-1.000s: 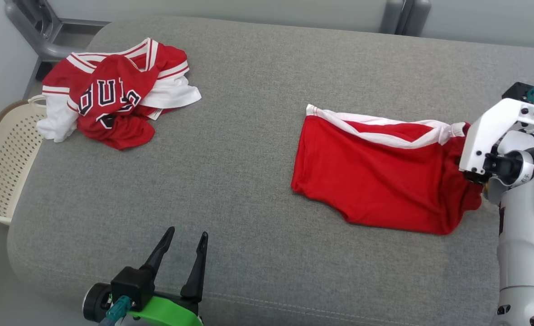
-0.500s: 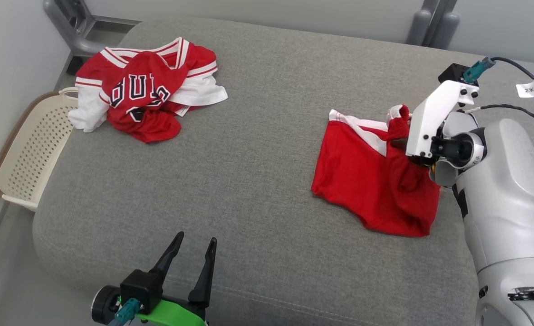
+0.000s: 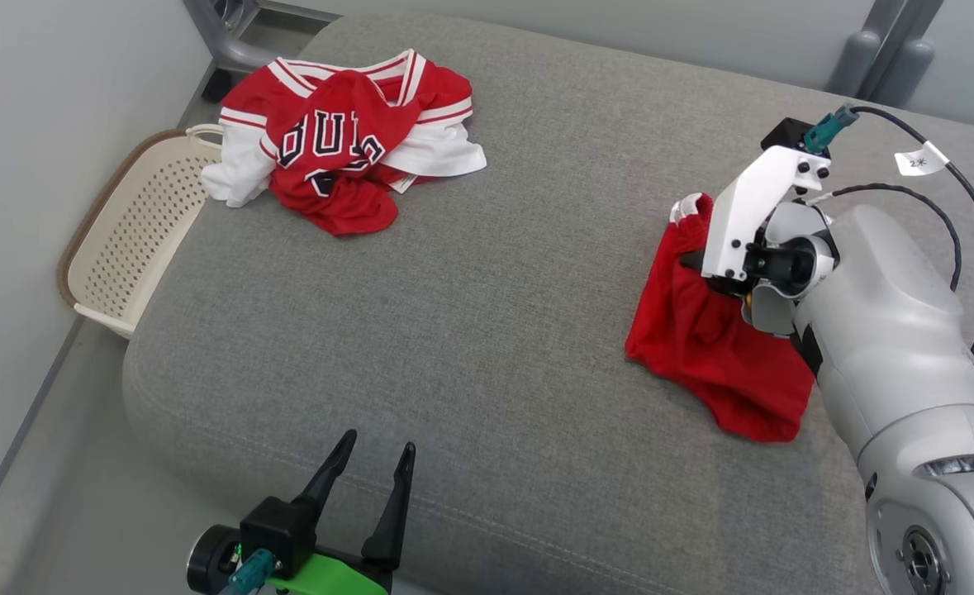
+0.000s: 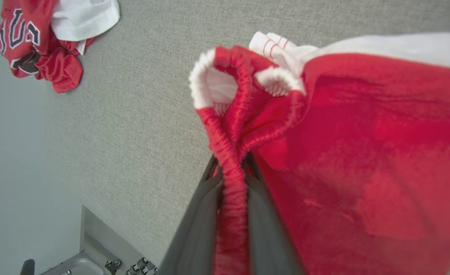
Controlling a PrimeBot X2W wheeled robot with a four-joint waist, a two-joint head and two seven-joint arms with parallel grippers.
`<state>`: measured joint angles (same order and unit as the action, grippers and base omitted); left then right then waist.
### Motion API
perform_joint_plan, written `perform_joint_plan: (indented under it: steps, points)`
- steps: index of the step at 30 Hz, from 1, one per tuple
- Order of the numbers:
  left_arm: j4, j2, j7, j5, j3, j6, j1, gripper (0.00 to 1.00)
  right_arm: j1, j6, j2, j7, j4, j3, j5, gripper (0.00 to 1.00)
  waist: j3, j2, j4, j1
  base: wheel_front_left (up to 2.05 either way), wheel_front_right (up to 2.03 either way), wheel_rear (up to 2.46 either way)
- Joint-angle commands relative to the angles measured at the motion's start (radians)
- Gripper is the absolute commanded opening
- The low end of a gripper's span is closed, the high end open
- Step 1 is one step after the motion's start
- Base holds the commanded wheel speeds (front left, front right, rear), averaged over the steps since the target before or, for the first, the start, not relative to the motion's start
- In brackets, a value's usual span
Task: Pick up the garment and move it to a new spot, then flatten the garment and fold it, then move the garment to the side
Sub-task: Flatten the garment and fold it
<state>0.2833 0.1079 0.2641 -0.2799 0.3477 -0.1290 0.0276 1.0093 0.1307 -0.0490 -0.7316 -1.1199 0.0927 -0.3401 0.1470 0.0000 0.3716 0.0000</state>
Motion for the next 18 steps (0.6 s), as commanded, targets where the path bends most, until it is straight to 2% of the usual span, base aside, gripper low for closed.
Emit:
perform_joint_plan:
  steps: [1,5,6,7,8,18]
  points:
    - [0.001,-0.004,0.000,-0.004,0.002,-0.001,0.006,1.00,0.025,0.000,-0.003,0.027,-0.036,-0.001,0.000,0.00,0.007,0.0000,0.018,0.0000,0.00,0.00,0.00]
    - [0.002,-0.006,0.000,-0.004,0.009,-0.001,0.009,1.00,0.065,0.000,-0.003,0.088,-0.128,-0.012,0.014,0.00,0.010,0.0000,0.028,0.0000,0.00,0.00,0.00]
    - [0.002,-0.007,0.000,-0.005,0.010,-0.001,0.009,1.00,0.072,0.000,-0.003,0.102,-0.139,-0.017,0.021,0.26,0.011,0.0000,0.029,0.0000,0.00,0.00,0.00]
    - [0.002,-0.008,0.000,-0.005,0.011,-0.001,0.008,1.00,0.078,0.000,-0.003,0.115,-0.147,-0.023,0.021,0.71,0.012,0.0000,0.029,0.0000,0.00,0.00,0.00]
    - [0.003,-0.010,0.000,-0.008,0.011,-0.001,0.009,1.00,0.088,0.000,-0.003,0.141,-0.158,-0.025,0.019,1.00,0.014,0.0000,0.025,0.0000,0.00,0.00,0.00]
    - [-0.003,-0.007,0.000,-0.007,-0.013,0.001,0.013,1.00,0.147,0.000,-0.003,0.192,-0.170,-0.079,-0.081,1.00,0.001,0.0000,-0.042,0.0000,0.00,0.00,0.00]
